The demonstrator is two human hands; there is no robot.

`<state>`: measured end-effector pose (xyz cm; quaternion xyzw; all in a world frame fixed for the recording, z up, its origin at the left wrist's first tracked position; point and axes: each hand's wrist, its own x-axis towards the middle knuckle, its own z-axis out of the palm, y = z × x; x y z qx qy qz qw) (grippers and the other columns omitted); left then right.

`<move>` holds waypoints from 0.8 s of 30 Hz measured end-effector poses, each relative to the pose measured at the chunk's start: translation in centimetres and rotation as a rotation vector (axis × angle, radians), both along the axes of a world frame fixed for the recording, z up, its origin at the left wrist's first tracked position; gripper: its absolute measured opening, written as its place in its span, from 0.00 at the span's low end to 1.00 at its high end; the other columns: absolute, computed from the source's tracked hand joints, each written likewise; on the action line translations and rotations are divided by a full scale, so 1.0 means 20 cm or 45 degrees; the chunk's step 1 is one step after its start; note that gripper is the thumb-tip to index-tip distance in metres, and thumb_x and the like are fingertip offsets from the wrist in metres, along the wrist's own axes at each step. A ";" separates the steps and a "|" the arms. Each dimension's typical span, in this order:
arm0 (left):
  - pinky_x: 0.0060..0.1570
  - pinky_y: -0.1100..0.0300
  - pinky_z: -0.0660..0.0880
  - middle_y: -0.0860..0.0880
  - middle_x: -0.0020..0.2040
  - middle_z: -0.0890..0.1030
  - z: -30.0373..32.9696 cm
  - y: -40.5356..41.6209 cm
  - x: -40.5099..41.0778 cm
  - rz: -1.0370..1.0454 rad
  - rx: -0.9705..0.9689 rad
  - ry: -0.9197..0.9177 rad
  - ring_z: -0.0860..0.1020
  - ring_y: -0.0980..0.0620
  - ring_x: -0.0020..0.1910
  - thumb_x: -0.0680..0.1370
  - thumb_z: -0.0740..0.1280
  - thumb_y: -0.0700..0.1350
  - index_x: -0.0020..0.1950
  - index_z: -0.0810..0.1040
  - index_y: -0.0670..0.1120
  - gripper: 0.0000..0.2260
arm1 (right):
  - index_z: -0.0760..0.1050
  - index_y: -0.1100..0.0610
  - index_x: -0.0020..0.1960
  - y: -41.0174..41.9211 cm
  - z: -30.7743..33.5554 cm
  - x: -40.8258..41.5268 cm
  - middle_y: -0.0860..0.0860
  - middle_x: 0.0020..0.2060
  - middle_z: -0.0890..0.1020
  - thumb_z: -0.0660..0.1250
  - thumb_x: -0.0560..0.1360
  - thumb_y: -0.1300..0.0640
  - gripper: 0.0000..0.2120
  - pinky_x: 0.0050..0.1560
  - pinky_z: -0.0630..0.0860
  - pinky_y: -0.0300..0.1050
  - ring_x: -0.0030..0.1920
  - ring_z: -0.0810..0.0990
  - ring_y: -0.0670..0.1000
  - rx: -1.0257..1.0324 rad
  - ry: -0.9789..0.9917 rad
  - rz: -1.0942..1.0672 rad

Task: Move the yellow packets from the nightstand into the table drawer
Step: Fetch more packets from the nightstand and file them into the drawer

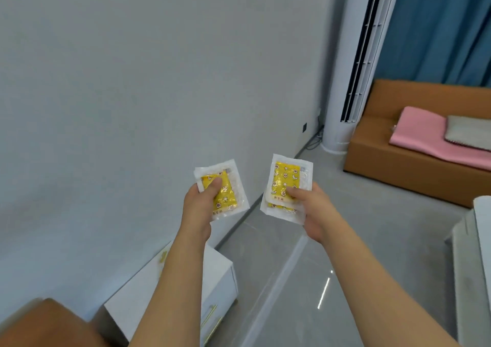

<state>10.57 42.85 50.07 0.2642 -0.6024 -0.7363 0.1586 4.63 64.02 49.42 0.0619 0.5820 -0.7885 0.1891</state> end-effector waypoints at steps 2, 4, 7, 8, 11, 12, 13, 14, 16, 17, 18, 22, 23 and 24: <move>0.35 0.61 0.75 0.50 0.48 0.84 0.03 0.26 0.02 -0.001 0.002 0.011 0.82 0.52 0.44 0.78 0.70 0.48 0.55 0.79 0.48 0.07 | 0.75 0.54 0.62 0.26 0.03 0.03 0.53 0.51 0.86 0.68 0.75 0.66 0.17 0.54 0.80 0.56 0.51 0.85 0.56 0.045 0.020 -0.013; 0.32 0.63 0.75 0.51 0.45 0.84 0.04 0.51 0.03 -0.037 0.021 0.005 0.82 0.53 0.41 0.79 0.69 0.46 0.50 0.79 0.49 0.02 | 0.75 0.54 0.62 0.50 0.05 0.06 0.52 0.50 0.86 0.67 0.76 0.66 0.16 0.49 0.81 0.52 0.49 0.85 0.55 0.076 0.034 -0.058; 0.35 0.60 0.76 0.50 0.45 0.84 0.03 0.82 0.07 -0.097 0.022 -0.066 0.83 0.52 0.41 0.78 0.70 0.45 0.49 0.79 0.49 0.01 | 0.74 0.53 0.62 0.79 0.08 0.11 0.52 0.51 0.85 0.64 0.79 0.62 0.13 0.49 0.80 0.52 0.48 0.85 0.54 0.099 0.005 -0.163; 0.37 0.58 0.77 0.49 0.45 0.84 0.02 0.89 0.08 -0.106 0.023 -0.089 0.83 0.51 0.41 0.78 0.70 0.44 0.49 0.80 0.49 0.01 | 0.74 0.53 0.63 0.87 0.08 0.13 0.52 0.51 0.85 0.63 0.80 0.61 0.12 0.51 0.80 0.53 0.49 0.84 0.54 0.106 -0.002 -0.178; 0.47 0.49 0.81 0.46 0.48 0.85 0.01 1.06 0.08 -0.145 0.064 -0.119 0.84 0.46 0.45 0.77 0.71 0.44 0.51 0.81 0.48 0.04 | 0.75 0.53 0.63 1.06 0.07 0.17 0.52 0.52 0.85 0.62 0.80 0.62 0.12 0.53 0.80 0.55 0.49 0.85 0.54 0.111 -0.003 -0.248; 0.48 0.48 0.81 0.46 0.48 0.86 0.01 1.12 0.07 -0.155 0.079 -0.119 0.84 0.46 0.45 0.77 0.71 0.43 0.51 0.81 0.47 0.05 | 0.75 0.54 0.63 1.12 0.06 0.19 0.53 0.52 0.85 0.62 0.80 0.62 0.12 0.52 0.80 0.55 0.48 0.85 0.54 0.106 -0.014 -0.273; 0.45 0.50 0.82 0.46 0.48 0.86 0.00 1.18 0.08 -0.159 0.088 -0.115 0.84 0.47 0.43 0.77 0.71 0.43 0.52 0.81 0.47 0.05 | 0.75 0.54 0.62 1.18 0.05 0.22 0.53 0.52 0.85 0.62 0.80 0.62 0.12 0.50 0.81 0.54 0.48 0.85 0.54 0.104 -0.029 -0.285; 0.40 0.54 0.81 0.46 0.47 0.85 0.00 1.25 0.09 -0.158 0.093 -0.106 0.84 0.48 0.41 0.77 0.70 0.43 0.52 0.80 0.47 0.05 | 0.75 0.54 0.62 1.25 0.05 0.25 0.53 0.52 0.85 0.62 0.80 0.62 0.12 0.49 0.81 0.52 0.48 0.85 0.54 0.109 -0.043 -0.286; 0.32 0.61 0.79 0.48 0.45 0.85 0.03 1.42 0.12 -0.180 0.098 -0.082 0.84 0.51 0.38 0.77 0.70 0.43 0.52 0.80 0.47 0.04 | 0.75 0.54 0.63 1.40 0.05 0.30 0.53 0.52 0.85 0.63 0.80 0.62 0.12 0.47 0.81 0.51 0.47 0.85 0.53 0.121 -0.051 -0.287; 0.31 0.61 0.78 0.48 0.45 0.85 0.04 1.51 0.14 -0.198 0.092 -0.074 0.84 0.51 0.37 0.77 0.70 0.43 0.52 0.80 0.47 0.05 | 0.75 0.55 0.63 1.49 0.06 0.32 0.53 0.52 0.85 0.63 0.80 0.62 0.12 0.46 0.81 0.50 0.47 0.85 0.53 0.115 -0.051 -0.297; 0.33 0.60 0.79 0.47 0.46 0.85 0.06 1.59 0.16 -0.211 0.081 -0.070 0.84 0.50 0.38 0.77 0.70 0.43 0.53 0.80 0.46 0.05 | 0.74 0.55 0.63 1.58 0.07 0.35 0.53 0.51 0.85 0.63 0.80 0.62 0.13 0.44 0.80 0.49 0.47 0.85 0.53 0.103 -0.044 -0.306; 0.46 0.48 0.81 0.44 0.50 0.85 0.12 1.94 0.25 -0.203 0.101 -0.015 0.84 0.44 0.46 0.76 0.71 0.42 0.54 0.81 0.46 0.07 | 0.74 0.56 0.64 2.02 0.10 0.47 0.52 0.50 0.85 0.62 0.81 0.63 0.13 0.40 0.79 0.47 0.45 0.84 0.52 0.093 -0.004 -0.332; 0.47 0.47 0.81 0.45 0.49 0.85 0.13 2.04 0.28 -0.199 0.106 0.002 0.84 0.44 0.46 0.76 0.71 0.42 0.53 0.81 0.46 0.06 | 0.74 0.56 0.64 2.14 0.11 0.50 0.53 0.50 0.85 0.62 0.80 0.63 0.13 0.41 0.79 0.47 0.46 0.84 0.52 0.103 0.007 -0.320; 0.45 0.49 0.81 0.46 0.48 0.85 0.14 2.15 0.30 -0.196 0.104 0.018 0.84 0.45 0.45 0.76 0.71 0.42 0.52 0.81 0.47 0.05 | 0.74 0.56 0.64 2.25 0.11 0.53 0.53 0.50 0.85 0.62 0.80 0.63 0.13 0.41 0.79 0.47 0.46 0.84 0.52 0.117 0.018 -0.306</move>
